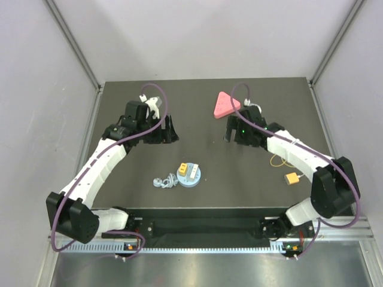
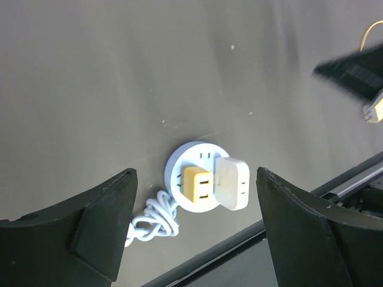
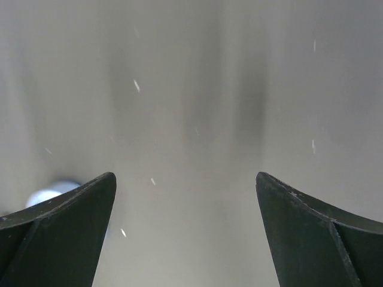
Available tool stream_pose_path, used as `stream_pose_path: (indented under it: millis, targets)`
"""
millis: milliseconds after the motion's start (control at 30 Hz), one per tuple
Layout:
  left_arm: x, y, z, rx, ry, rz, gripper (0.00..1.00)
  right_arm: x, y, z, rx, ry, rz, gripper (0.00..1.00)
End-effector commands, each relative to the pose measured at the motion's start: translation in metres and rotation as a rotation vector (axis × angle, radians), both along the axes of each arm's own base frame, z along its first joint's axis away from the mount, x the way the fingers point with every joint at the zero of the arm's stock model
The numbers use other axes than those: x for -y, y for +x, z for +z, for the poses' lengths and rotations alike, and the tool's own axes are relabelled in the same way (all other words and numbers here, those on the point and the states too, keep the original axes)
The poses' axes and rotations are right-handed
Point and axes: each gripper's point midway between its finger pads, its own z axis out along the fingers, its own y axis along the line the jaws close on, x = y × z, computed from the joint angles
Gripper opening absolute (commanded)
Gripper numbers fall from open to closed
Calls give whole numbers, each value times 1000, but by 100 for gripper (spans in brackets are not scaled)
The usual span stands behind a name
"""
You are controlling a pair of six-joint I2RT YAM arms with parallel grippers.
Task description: Insert the plug
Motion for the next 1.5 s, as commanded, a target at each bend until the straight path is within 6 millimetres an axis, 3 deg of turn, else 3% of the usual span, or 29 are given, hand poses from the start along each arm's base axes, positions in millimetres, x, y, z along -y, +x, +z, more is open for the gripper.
stream_pose_path:
  millis: [0,133,200,233,300,333,367,500,633,667,700,733,800,867,1167,1267,1467]
  targets:
    - [-4,1,1,31,26,-13,84,-4,45,39,128,66,0,100]
    - [0,1,15,80,-13,-17,84,7,84,46,190,113,-105,99]
    - [-2,2,20,125,-26,-1,84,13,101,39,182,161,-147,98]
    - [-2,1,19,131,-28,0,84,5,113,48,222,232,-135,98]
    - [-3,-3,16,130,-29,-4,84,3,129,38,234,260,-125,97]
    - [-4,-5,13,124,-22,-8,84,0,142,47,264,281,-121,96]
    - [-5,-6,11,119,-12,-12,84,0,150,32,239,277,-126,97]
    - [-17,-9,2,101,55,4,83,5,187,28,261,376,-134,96]
    - [-8,-13,3,95,4,-16,83,11,213,19,283,436,-199,95]
    - [-7,-13,1,86,-6,-12,83,11,217,3,255,438,-214,94]
    - [-6,-12,1,80,-11,-11,83,11,225,6,266,455,-219,93]
    - [-5,-12,0,75,-16,-10,83,8,228,-9,232,476,-232,92]
    - [-4,-11,-2,64,-19,-3,82,3,237,-10,247,515,-233,90]
    - [-5,-10,-4,60,-16,3,83,0,241,-24,217,557,-264,89]
    - [-9,-4,-10,42,15,31,82,0,255,-42,246,574,-268,77]
    - [-7,-2,-10,36,4,30,82,-3,255,-46,243,589,-251,70]
    - [-7,0,-6,39,-3,53,82,-9,251,-40,249,662,-191,40]
